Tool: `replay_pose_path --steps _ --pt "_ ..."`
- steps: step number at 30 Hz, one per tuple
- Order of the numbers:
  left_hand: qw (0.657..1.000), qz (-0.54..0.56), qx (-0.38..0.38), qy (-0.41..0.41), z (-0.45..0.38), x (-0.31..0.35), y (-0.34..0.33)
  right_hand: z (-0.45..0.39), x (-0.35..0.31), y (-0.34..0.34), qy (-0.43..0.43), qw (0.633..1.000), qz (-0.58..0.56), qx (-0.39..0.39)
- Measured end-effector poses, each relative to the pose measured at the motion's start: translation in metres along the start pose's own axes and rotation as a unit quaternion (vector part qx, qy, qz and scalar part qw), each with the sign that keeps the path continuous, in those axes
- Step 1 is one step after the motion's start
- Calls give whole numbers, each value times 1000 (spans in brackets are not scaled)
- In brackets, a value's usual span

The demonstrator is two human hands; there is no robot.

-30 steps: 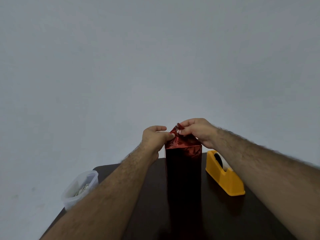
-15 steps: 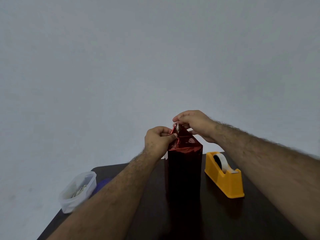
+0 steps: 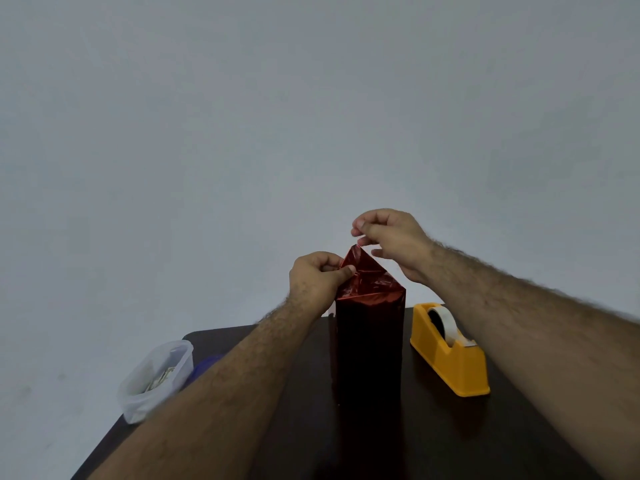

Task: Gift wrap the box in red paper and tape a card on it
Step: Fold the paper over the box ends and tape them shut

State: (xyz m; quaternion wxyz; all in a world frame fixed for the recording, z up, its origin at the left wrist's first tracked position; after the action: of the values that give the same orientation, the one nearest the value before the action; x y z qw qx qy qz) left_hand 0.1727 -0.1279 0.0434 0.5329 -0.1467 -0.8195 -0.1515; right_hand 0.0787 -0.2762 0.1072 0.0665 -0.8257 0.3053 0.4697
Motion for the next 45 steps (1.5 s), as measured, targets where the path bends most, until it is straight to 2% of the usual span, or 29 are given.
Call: replay_pose_path --steps 2,5,7,9,11,13,17,19,23,29,32,34,36,39,41,45 --pt "1000 -1 -2 0 -1 0 1 -2 -4 4 -1 999 38 -22" --pt "1000 -1 -12 -1 -2 1 1 -2 -8 4 -1 982 149 -114" --pt "1000 1 -16 -2 -2 1 0 -5 -8 2 13 972 205 -115" --pt "1000 2 -14 -4 -2 1 -1 -8 -8 0 29 978 191 -77" --pt "1000 4 -11 -2 -1 -1 -1 -8 -6 0 45 991 120 -29" --pt "1000 0 -11 -4 -2 -1 0 -4 -6 3 39 996 75 -15" --pt "1000 19 -20 -3 1 5 4 10 6 13 -54 978 132 -152" --pt "999 32 -21 -1 3 8 7 16 16 17 -72 974 117 -178" --pt "999 33 -35 -12 6 11 10 26 30 19 -29 988 95 -116" --pt "990 -3 -122 -65 17 14 17 39 43 17 88 987 132 -38" --pt "988 -18 -133 -71 19 14 20 45 43 17 75 993 87 -31" --pt "988 -28 -128 -77 17 14 21 46 44 20 56 995 59 -62" --pt "987 -42 -125 -88 17 15 21 49 44 25 68 986 93 -123" --pt "986 -53 -124 -98 17 19 20 55 39 28 98 949 236 -183" --pt "986 -57 -126 -93 16 20 20 56 34 29 112 934 287 -182" --pt "984 -77 -137 -89 13 20 23 60 23 25 149 921 316 -170"
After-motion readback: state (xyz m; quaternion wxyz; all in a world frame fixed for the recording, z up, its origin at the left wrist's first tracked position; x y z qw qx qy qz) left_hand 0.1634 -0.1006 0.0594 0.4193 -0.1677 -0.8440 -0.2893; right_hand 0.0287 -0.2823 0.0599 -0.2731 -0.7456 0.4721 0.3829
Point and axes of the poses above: each hand's wrist, its own z-axis away from the middle knuckle, its own y-axis out of the back of the hand, x = y × z, the point moved 2 cm from there along -z, towards the middle knuckle, and after that the axes turned 5 degrees about y, right-handed, at the moved point
